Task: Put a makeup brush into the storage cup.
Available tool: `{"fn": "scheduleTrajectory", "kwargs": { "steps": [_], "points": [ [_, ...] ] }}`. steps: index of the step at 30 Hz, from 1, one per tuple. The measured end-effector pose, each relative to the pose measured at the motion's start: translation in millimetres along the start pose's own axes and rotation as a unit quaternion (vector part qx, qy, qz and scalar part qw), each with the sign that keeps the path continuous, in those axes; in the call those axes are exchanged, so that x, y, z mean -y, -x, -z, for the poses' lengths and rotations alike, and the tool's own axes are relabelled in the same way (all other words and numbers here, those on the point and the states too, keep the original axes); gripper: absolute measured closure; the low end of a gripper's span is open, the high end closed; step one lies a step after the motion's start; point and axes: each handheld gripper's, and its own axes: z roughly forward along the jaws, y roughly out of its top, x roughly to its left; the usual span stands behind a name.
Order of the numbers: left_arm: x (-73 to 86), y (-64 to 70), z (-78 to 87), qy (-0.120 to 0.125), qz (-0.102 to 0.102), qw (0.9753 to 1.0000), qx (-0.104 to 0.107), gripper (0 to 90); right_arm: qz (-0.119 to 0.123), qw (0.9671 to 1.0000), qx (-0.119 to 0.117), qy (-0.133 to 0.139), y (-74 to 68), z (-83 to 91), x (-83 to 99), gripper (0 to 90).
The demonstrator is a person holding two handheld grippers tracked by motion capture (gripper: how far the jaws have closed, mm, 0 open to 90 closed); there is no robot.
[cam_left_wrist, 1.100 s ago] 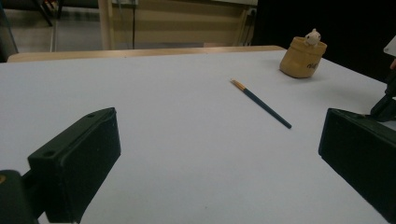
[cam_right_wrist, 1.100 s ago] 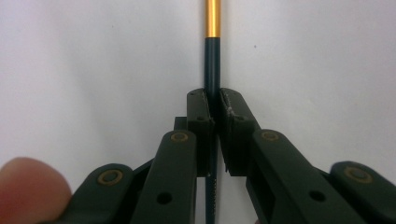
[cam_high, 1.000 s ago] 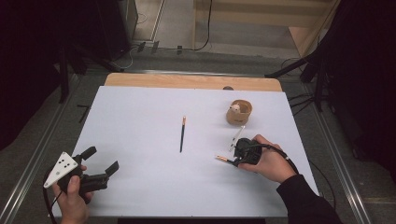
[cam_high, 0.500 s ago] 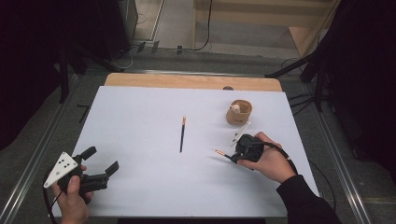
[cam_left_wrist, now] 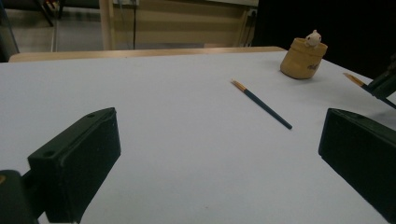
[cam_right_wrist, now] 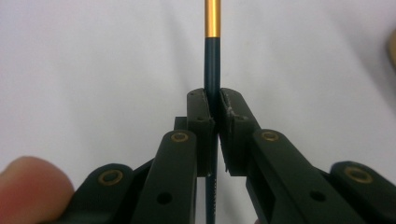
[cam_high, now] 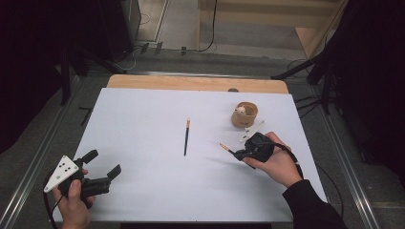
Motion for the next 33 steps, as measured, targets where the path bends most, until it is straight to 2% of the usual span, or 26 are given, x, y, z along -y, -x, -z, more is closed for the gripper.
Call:
{"fn": "scheduleTrajectory", "kwargs": {
  "steps": [4,7,12,22,27,33],
  "points": [
    [0.2,0.3,-0.4,-0.001,-0.002,1.0000,0.001,0.0,-0.015,0.9993,0.001,0.035,1.8,5.7,1.5,84.9],
    [0.1,0.4,-0.5,-0.001,-0.002,1.0000,0.001,0.0,-0.013,0.9977,0.002,0.066,2.9,10.5,2.8,84.9],
    [0.1,0.3,-0.5,-0.001,-0.002,1.0000,0.001,0.0,-0.019,0.9957,-0.001,0.091,4.1,14.4,3.1,84.9],
    [0.1,0.3,-0.5,-0.001,-0.002,1.0000,0.001,0.0,-0.018,0.9936,0.003,0.111,4.3,16.3,2.0,84.9],
    [0.1,0.3,-0.6,-0.002,-0.003,1.0000,0.001,0.0,-0.015,0.9912,-0.003,0.132,6.2,16.2,2.2,84.9],
    [0.4,0.2,-1.0,-0.001,-0.003,1.0000,0.000,0.0,-0.013,0.9887,0.006,0.149,6.6,17.4,2.0,84.9]
  ]
}}
